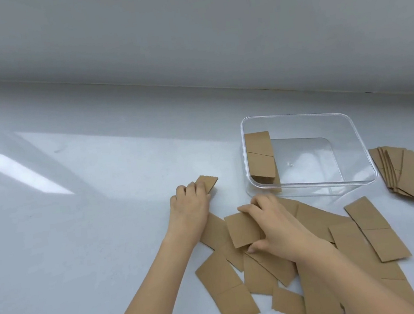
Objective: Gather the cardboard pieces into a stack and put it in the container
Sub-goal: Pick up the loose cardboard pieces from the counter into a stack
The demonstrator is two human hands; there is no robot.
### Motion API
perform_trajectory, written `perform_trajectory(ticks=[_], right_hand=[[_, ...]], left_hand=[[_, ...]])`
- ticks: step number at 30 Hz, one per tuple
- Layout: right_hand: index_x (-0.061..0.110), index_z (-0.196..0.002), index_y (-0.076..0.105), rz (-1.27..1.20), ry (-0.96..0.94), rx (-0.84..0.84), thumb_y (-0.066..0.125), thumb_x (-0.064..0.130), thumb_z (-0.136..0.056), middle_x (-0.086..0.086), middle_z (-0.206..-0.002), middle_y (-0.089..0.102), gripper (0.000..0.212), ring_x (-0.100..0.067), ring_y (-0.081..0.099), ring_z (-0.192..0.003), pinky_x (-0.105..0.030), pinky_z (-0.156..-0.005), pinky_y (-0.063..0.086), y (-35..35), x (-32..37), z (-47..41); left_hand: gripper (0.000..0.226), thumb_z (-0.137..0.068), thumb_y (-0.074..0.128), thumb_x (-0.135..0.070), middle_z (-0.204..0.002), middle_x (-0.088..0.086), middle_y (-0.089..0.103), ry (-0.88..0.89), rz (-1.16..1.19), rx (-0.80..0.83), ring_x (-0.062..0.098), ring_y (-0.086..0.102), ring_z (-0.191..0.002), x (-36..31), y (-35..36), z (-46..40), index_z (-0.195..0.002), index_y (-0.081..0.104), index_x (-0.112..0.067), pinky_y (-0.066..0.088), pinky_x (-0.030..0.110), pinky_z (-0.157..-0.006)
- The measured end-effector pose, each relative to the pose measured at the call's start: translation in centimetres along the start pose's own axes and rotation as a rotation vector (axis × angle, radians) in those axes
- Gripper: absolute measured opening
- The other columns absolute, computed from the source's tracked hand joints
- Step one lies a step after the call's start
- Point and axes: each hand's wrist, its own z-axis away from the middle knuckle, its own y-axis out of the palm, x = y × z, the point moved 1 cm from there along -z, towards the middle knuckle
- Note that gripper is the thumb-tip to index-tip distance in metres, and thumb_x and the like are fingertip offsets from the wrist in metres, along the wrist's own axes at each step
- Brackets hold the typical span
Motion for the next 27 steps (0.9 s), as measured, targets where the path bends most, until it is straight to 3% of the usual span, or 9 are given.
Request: perform_trajectory(ticks=[3, 6, 7, 9, 13, 15, 18, 23, 27], right_hand=[[0.019, -0.122, 0.047, 0.031, -0.031, -0.078, 0.067, 0.028, -0.068, 0.004, -0.101, 0.036, 0.058, -0.019, 0.042, -0.096, -0.026, -0.082, 0.038, -0.5, 0.5, 0.1], [0.018, -0.111, 0.046, -0.016, 0.027, -0.087, 0.07, 0.035, -0.07, 0.001, -0.098, 0.051, 0.05, -0.021, 0.049, -0.086, -0.03, -0.071, 0.042, -1.3, 1.4, 0.2], [0.018, -0.107, 0.044, -0.08, 0.065, -0.081, 0.073, 0.041, -0.07, 0.0, -0.095, 0.054, 0.052, -0.021, 0.052, -0.084, -0.032, -0.071, 0.044, -1.5, 1.8, 0.3], [0.021, -0.097, 0.042, -0.253, 0.152, -0.092, 0.079, 0.05, -0.063, 0.0, -0.086, 0.058, 0.058, -0.019, 0.054, -0.078, -0.032, -0.068, 0.046, -2.2, 2.2, 0.5], [0.022, -0.093, 0.044, -0.513, 0.231, -0.217, 0.068, 0.037, -0.081, 0.005, -0.075, 0.056, 0.031, -0.008, 0.052, -0.062, -0.024, -0.056, 0.042, -3.1, 2.4, 0.6], [0.016, -0.114, 0.048, -0.624, 0.268, -0.316, 0.056, 0.033, -0.091, -0.005, -0.09, 0.063, 0.03, -0.023, 0.06, -0.08, -0.037, -0.071, 0.053, -3.9, 3.1, 0.8], [0.003, -0.096, 0.052, -0.679, 0.193, -0.434, 0.043, 0.024, -0.097, -0.008, -0.071, 0.055, 0.023, -0.023, 0.049, -0.064, -0.041, -0.065, 0.047, -5.7, 5.4, 1.1], [-0.006, -0.083, 0.052, -0.71, 0.012, -0.335, 0.038, 0.023, -0.1, -0.009, -0.071, 0.051, 0.036, -0.022, 0.047, -0.065, -0.037, -0.06, 0.04, -6.5, 9.4, 0.6], [0.009, -0.061, 0.05, -0.727, -0.054, -0.167, 0.036, 0.037, -0.099, 0.001, -0.057, 0.052, 0.05, -0.013, 0.048, -0.054, -0.033, -0.054, 0.04, -5.5, 11.3, 0.8]], left_hand=[[0.045, -0.07, 0.068, -0.035, -0.071, 0.007, 0.064, -0.015, 0.056, 0.037, 0.024, 0.058, -0.058, 0.5, 0.0, -0.2, -0.101, 0.068, -0.002, 0.037, 0.027, -0.042], [0.054, -0.045, 0.08, 0.003, -0.066, 0.007, 0.061, -0.079, 0.132, -0.011, 0.023, 0.054, -0.054, 1.1, -1.3, -0.2, -0.097, 0.069, -0.001, 0.034, 0.024, -0.041], [0.05, -0.055, 0.075, 0.008, -0.072, 0.008, 0.063, -0.13, 0.277, -0.032, 0.023, 0.053, -0.06, 1.3, -2.0, -0.2, -0.104, 0.066, -0.001, 0.036, 0.026, -0.045], [0.041, -0.09, 0.047, 0.0, -0.095, 0.007, 0.063, -0.282, 0.687, -0.071, 0.024, 0.057, -0.078, 2.0, -3.4, -0.2, -0.129, 0.052, -0.01, 0.041, 0.027, -0.062], [0.041, -0.099, 0.03, -0.017, -0.11, 0.003, 0.058, -0.539, 1.371, -0.117, 0.015, 0.061, -0.084, 2.5, -7.2, 0.6, -0.139, 0.04, -0.019, 0.05, 0.029, -0.071], [0.045, -0.1, 0.03, -0.025, -0.121, 0.003, 0.051, -0.563, 1.496, -0.083, 0.013, 0.056, -0.091, 2.1, -8.8, 1.5, -0.145, 0.03, -0.024, 0.047, 0.033, -0.083], [0.058, -0.098, 0.026, -0.047, -0.146, 0.005, 0.028, -0.588, 1.479, 0.031, 0.025, 0.043, -0.125, 0.7, -10.2, 3.4, -0.151, 0.01, -0.031, 0.034, 0.043, -0.108], [0.066, -0.094, 0.026, -0.054, -0.13, -0.002, 0.026, -0.583, 1.531, 0.111, 0.0, 0.046, -0.101, -3.1, -10.6, 6.3, -0.15, 0.003, -0.03, 0.039, 0.002, -0.047], [0.082, -0.078, 0.019, -0.076, -0.129, 0.006, 0.032, -0.591, 1.574, -0.039, -0.012, 0.039, -0.115, -3.4, -9.7, 8.4, -0.147, 0.012, -0.032, 0.044, 0.006, -0.046]])
